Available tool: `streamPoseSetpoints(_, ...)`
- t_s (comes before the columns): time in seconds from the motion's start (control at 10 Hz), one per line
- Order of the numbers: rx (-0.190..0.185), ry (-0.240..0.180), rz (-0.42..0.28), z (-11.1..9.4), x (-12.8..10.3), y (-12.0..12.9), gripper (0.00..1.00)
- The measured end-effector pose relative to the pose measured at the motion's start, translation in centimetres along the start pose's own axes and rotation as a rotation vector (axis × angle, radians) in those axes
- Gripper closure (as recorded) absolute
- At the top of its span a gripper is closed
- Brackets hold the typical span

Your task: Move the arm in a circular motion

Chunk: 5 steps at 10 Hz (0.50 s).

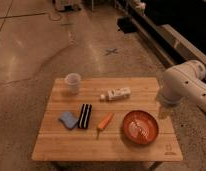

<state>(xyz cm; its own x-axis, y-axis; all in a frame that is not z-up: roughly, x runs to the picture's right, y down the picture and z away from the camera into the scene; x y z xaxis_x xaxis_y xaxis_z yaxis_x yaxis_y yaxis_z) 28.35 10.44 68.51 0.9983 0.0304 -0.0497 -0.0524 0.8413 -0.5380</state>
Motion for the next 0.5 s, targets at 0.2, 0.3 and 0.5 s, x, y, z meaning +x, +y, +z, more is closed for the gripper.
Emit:
streamPoseSetpoints(0.2, 0.003, 0.0, -0.011, 0.2, -0.6, -1.9, 0.53)
streamPoseSetpoints(0.3, 0.004, 0.0, -0.018, 0.3, -0.9, -2.8, 0.54)
streamPoseSetpoints(0.5, -0.003, 0.006, -0.018, 0.3, -0.7, -2.8, 0.54)
